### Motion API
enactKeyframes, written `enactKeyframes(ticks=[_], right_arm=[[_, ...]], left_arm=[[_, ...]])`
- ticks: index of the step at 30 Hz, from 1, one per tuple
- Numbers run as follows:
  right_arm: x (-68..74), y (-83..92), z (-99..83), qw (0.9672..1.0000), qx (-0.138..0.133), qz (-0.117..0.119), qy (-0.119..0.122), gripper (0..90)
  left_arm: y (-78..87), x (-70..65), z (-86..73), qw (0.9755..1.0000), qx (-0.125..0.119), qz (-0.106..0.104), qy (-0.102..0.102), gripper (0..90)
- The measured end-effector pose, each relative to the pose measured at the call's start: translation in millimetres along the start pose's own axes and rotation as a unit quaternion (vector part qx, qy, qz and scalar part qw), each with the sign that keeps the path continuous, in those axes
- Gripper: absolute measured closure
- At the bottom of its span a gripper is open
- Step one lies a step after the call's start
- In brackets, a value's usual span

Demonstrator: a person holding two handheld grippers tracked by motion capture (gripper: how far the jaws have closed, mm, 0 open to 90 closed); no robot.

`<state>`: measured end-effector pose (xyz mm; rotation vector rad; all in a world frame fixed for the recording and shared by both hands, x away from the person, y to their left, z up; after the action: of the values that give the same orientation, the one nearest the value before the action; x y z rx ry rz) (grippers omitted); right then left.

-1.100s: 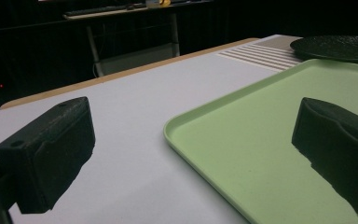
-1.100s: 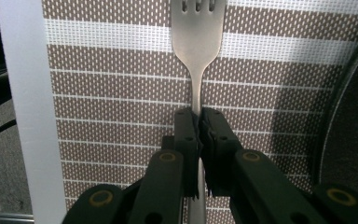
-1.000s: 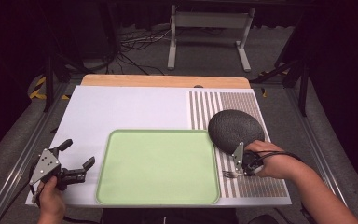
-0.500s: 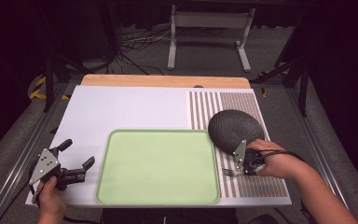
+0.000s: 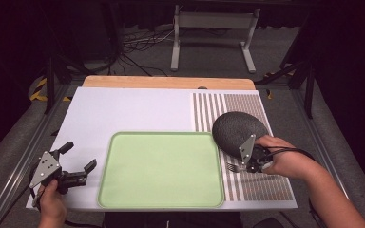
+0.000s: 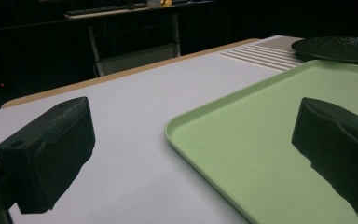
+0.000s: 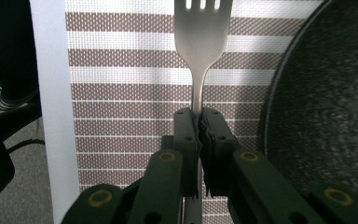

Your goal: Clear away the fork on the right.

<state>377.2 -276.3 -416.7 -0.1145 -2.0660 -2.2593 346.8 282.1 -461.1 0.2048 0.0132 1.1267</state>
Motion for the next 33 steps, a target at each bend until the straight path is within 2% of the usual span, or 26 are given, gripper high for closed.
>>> enactKeyframes(ticks=[1, 9, 16, 33], right_arm=[[0.6, 1.8, 0.2, 1.0, -0.003, -0.004, -0.005, 85.3], [-0.4, 15.3, 7.5, 0.9995, -0.023, -0.02, 0.003, 85.3], [-3.4, 21.2, 19.0, 0.9993, -0.026, -0.027, 0.005, 85.3], [-14.3, 28.9, 81.7, 0.998, -0.025, -0.041, 0.042, 85.3]], left_arm=[[-0.2, 0.2, 0.0, 1.0, 0.0, 0.001, 0.0, 0.0], [-0.2, 0.0, 0.1, 1.0, -0.001, 0.0, -0.001, 0.0], [-0.5, 0.2, 0.0, 1.0, 0.0, -0.001, -0.003, 0.0], [-0.4, 0.1, 0.1, 1.0, 0.0, -0.001, -0.002, 0.0]])
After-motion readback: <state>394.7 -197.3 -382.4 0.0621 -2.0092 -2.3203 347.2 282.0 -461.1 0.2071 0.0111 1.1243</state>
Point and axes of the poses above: each handheld gripper's, and its own axes: y roughly backward along the jaws, z roughly out of its top, x roughly to its left, the point moved 4 cm from there along -y, roughly forward along the jaws, and after that the axes turned 10 degrees about z, right-handed, at the moved point
